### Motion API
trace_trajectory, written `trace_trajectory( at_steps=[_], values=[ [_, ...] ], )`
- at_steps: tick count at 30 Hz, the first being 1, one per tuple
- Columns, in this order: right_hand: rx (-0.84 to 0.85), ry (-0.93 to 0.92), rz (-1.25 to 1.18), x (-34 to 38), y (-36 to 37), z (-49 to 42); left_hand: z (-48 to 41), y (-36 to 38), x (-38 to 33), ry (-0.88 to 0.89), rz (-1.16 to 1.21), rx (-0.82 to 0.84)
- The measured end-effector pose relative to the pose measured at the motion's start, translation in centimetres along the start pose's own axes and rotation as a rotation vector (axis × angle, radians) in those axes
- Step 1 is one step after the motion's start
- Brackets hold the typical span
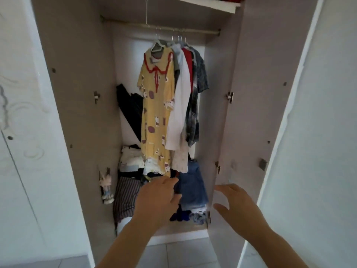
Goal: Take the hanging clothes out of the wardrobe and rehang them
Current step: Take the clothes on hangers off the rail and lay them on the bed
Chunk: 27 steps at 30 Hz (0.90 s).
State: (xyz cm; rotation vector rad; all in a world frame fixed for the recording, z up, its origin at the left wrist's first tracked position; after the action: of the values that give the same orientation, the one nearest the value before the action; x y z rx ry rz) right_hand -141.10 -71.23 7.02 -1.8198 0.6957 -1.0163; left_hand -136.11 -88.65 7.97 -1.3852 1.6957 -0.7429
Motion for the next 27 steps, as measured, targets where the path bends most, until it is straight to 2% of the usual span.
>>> trace_trajectory(
  at_steps=[7, 15, 27],
  values=[
    [-0.046, -0.114, 0.069, 1.9, 0.4, -14.3, -11.2, 1.4, 7.8, -0.040, 0.006, -0.136],
    [-0.099, -0.237, -0.022, 4.2, 1.3, -30.7, -23.8, 1.9, 15.3, -0.153, 0.048, -0.187],
    [-0.270, -0.563, -0.060, 9.4, -1.3, -54.9, -43.4, 1.7, 24.3, -0.185, -0.022, -0.416]
  ],
)
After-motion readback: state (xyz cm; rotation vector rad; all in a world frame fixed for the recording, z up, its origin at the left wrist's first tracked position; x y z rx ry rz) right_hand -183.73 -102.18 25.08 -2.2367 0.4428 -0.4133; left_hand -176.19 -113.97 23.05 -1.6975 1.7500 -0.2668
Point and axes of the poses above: each hand's wrist, its own z-axis away from the middle knuckle, its own y-axis out of the palm, x = y × z, the point moved 8 cm from there along -z, towards the middle knuckle, and after that the axes turned 1 degree about -x, right-handed, at the moved point
